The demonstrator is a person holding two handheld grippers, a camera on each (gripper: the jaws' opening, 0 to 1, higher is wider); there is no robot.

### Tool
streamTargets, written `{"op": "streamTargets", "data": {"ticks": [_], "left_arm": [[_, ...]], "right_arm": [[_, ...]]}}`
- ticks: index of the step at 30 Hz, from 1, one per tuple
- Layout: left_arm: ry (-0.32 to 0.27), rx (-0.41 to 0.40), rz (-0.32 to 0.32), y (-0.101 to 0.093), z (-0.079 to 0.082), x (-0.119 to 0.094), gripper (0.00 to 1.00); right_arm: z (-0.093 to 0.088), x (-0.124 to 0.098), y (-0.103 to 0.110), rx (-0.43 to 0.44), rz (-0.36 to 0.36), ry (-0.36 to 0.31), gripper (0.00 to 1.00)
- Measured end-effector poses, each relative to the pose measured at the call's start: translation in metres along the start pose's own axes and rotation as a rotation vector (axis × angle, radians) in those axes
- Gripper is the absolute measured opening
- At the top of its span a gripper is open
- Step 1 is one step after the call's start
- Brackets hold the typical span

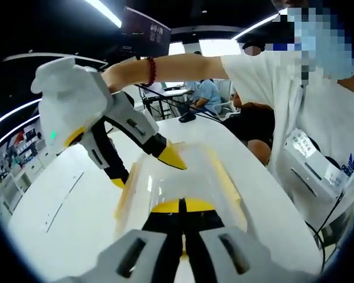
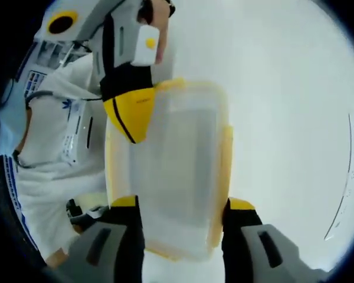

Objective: Snap each plastic latch of the storage box into its locked position after aligning the lid with the box until every specified latch is closed and the lid sits flush.

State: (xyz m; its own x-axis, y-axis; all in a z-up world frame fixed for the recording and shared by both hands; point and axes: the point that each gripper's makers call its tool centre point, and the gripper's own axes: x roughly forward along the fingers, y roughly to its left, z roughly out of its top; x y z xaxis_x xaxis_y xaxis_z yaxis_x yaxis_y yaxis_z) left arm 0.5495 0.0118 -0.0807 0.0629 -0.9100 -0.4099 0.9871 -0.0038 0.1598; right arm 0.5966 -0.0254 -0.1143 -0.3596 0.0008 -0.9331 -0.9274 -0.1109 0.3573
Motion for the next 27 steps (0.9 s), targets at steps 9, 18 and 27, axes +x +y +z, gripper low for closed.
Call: {"op": "streamTargets", "data": {"ticks": [9, 18, 27], "left_arm": [[-0.003, 0.002, 0.001, -0.001, -0.001, 0.004, 0.0], [-0.016, -0.003, -0.001, 0.004, 0.0, -0.002, 0.0], [-0.038, -0.009, 0.011, 0.003, 0.001, 0.001, 0.0]], "right_arm": [[0.001, 0.003, -0.004, -0.009, 0.067, 0.003, 0.47], [0.001, 0.004, 0.002, -0.011, 0.104, -0.031, 0.57], [0.007, -0.013, 0.004, -0.118, -0.083, -0.035, 0.54]]}}
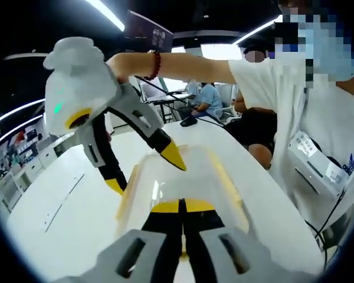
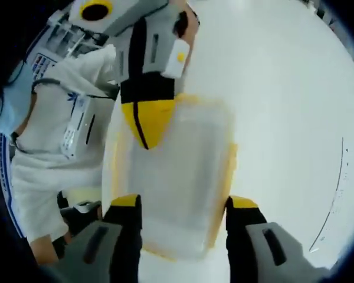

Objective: Snap each plastic latch of the storage box into its locked position after aligning the lid with the box until every specified latch is closed and the lid sits flush.

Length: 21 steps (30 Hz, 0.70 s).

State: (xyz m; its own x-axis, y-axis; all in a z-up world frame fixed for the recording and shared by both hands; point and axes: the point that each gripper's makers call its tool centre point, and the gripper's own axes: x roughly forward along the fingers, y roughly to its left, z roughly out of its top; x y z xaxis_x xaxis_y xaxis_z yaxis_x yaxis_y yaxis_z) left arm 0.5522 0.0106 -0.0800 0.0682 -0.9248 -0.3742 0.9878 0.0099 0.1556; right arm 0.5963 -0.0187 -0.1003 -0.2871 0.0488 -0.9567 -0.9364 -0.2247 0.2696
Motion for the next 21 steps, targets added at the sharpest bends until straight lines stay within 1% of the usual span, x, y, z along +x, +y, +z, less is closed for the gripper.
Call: {"op": "streamTargets", "data": {"ticks": [2, 4, 5, 6, 7, 10, 12, 13, 21], "left_arm": [[-0.003, 0.001, 0.002, 0.001, 0.0, 0.0, 0.0], [-0.007, -0.001, 0.001, 0.001, 0.001, 0.0, 0.0], [-0.007, -0.002, 0.001, 0.001, 0.001, 0.0, 0.0], [-0.007, -0.002, 0.0, 0.001, 0.001, 0.001, 0.0], [-0.008, 0.001, 0.001, 0.001, 0.001, 0.001, 0.0], [-0.009, -0.001, 0.002, 0.002, 0.001, 0.001, 0.0], [-0.009, -0.006, -0.001, 0.003, 0.001, 0.0, 0.0], [-0.01, -0.004, -0.003, 0.003, 0.0, 0.0, 0.0], [-0.01, -0.002, -0.006, 0.0, 0.002, -0.002, 0.0]], "right_arm": [[0.001, -0.003, 0.003, 0.005, -0.021, -0.01, 0.57], [0.002, 0.004, 0.006, 0.003, -0.029, -0.008, 0.62], [0.002, 0.007, 0.003, 0.003, -0.045, 0.003, 0.61], [0.003, 0.011, 0.002, -0.001, -0.039, 0.008, 0.62], [0.003, 0.009, 0.001, 0.011, -0.038, 0.019, 0.62], [0.004, 0.01, 0.0, 0.003, -0.034, 0.029, 0.63], [0.003, 0.011, -0.001, 0.008, -0.018, 0.025, 0.62], [0.004, 0.012, -0.002, 0.024, -0.01, 0.018, 0.62], [0.005, 0.009, 0.001, 0.027, -0.031, 0.026, 0.59]]}}
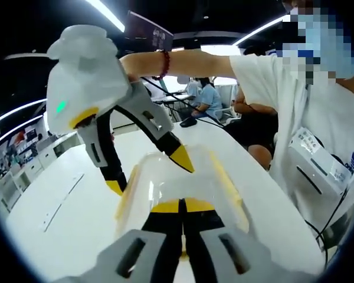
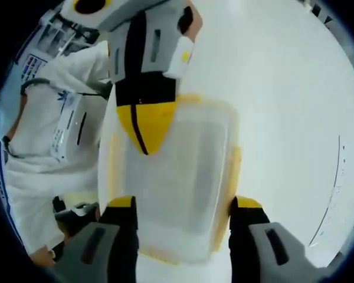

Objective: Snap each plastic latch of the storage box into its locked position after aligning the lid with the box until every specified latch is closed and the lid sits flush.

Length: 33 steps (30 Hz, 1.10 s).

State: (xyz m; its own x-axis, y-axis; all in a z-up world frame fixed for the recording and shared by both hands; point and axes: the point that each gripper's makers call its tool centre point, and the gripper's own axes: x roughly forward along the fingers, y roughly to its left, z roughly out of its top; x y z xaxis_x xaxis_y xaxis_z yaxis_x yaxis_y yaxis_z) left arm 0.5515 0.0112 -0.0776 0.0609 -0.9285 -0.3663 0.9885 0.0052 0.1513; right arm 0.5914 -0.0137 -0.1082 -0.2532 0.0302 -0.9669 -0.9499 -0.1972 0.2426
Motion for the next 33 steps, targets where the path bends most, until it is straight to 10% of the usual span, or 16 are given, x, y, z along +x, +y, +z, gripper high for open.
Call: {"op": "streamTargets", "data": {"ticks": [33], "left_arm": [[0.013, 0.018, 0.04, 0.005, 0.0, 0.006, 0.0]], "right_arm": [[0.002, 0.005, -0.003, 0.027, 0.088, -0.03, 0.47]]}}
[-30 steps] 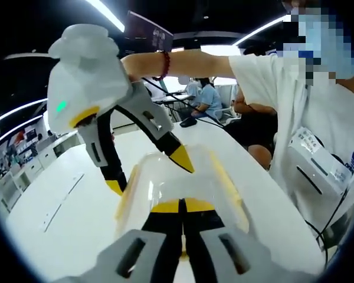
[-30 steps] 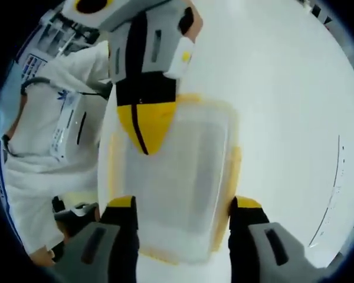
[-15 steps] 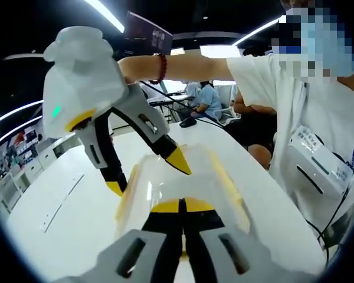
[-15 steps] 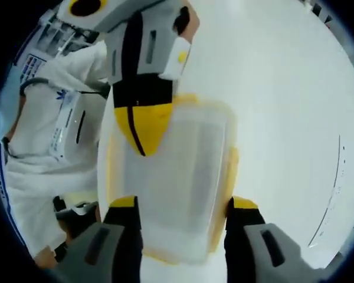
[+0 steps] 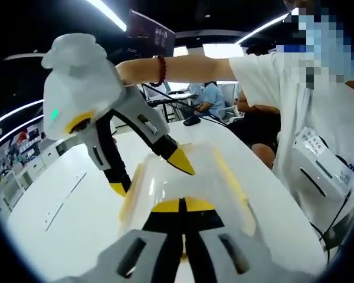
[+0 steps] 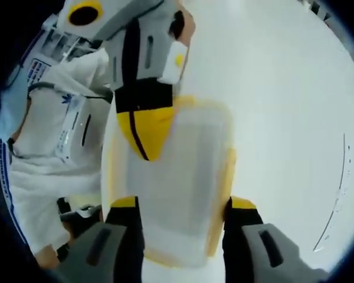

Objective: Snap each plastic latch of the storage box into its locked position after aligning the lid with the box until every specified latch is closed and the lid sits flush.

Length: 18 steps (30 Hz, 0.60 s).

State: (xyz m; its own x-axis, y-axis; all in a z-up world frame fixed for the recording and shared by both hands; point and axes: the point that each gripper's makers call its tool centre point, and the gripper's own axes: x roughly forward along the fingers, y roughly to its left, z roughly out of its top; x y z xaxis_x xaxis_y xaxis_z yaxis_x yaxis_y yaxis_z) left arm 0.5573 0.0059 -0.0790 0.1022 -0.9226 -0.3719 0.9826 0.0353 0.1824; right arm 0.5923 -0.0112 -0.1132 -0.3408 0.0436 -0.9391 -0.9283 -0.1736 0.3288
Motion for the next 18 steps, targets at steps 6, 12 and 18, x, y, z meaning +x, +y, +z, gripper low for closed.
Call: {"op": "streamTargets", "data": {"ticks": [6, 12, 18], "left_arm": [[-0.005, -0.012, -0.009, -0.001, 0.0, 0.0, 0.0], [0.002, 0.012, -0.013, -0.002, 0.002, -0.001, 0.0], [0.152, 0.103, -0.024, 0.006, 0.004, -0.001, 0.06]], "right_arm": [[0.002, 0.0, -0.003, -0.009, 0.051, -0.029, 0.48], [0.0, 0.001, 0.005, -0.008, 0.072, -0.062, 0.58], [-0.007, -0.022, 0.01, -0.185, -0.216, -0.361, 0.58]]}}
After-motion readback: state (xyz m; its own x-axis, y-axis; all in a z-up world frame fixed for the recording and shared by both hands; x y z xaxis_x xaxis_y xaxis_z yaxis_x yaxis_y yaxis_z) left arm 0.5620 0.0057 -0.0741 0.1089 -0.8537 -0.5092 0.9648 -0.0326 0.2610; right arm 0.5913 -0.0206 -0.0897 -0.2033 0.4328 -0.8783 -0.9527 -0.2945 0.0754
